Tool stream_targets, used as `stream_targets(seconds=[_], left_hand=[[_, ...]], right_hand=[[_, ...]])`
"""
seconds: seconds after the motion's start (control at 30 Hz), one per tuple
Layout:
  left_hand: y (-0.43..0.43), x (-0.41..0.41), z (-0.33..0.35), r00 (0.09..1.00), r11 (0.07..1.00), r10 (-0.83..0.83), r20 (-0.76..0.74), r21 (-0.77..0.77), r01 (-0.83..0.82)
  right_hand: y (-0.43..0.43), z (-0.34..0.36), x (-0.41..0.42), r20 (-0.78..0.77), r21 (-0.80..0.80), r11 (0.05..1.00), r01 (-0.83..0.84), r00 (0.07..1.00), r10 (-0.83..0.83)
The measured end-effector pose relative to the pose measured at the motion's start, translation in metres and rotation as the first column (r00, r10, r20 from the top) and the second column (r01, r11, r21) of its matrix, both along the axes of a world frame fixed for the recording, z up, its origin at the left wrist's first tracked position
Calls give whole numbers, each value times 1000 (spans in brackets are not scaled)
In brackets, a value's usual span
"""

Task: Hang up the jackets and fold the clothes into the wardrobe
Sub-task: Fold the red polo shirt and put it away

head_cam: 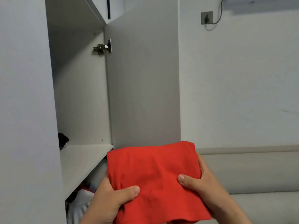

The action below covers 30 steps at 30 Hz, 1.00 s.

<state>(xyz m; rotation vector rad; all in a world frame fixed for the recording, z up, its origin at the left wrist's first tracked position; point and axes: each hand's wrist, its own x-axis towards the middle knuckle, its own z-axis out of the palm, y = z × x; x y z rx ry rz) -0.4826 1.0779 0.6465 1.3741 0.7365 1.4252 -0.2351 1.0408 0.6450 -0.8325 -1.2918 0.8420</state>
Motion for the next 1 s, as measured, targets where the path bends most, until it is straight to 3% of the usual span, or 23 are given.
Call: stream_targets(seconds=[0.3, 0.6, 0.83, 1.0], left_hand=[[59, -23, 17, 926, 922, 374, 46, 85, -377], [75, -38, 34, 793, 754, 599, 115, 254, -606], [84, -54, 29, 700, 661, 707, 97, 262, -703], [107, -57, 24, 603, 585, 789, 122, 154, -796]], right_hand=[[123, 13, -24, -8, 98, 989, -107, 994, 109], [153, 25, -70, -13, 147, 986, -81, 996, 84], [165, 34, -104, 15, 165, 986, -30, 1000, 28], [196, 34, -128, 16, 192, 981, -36, 999, 33]])
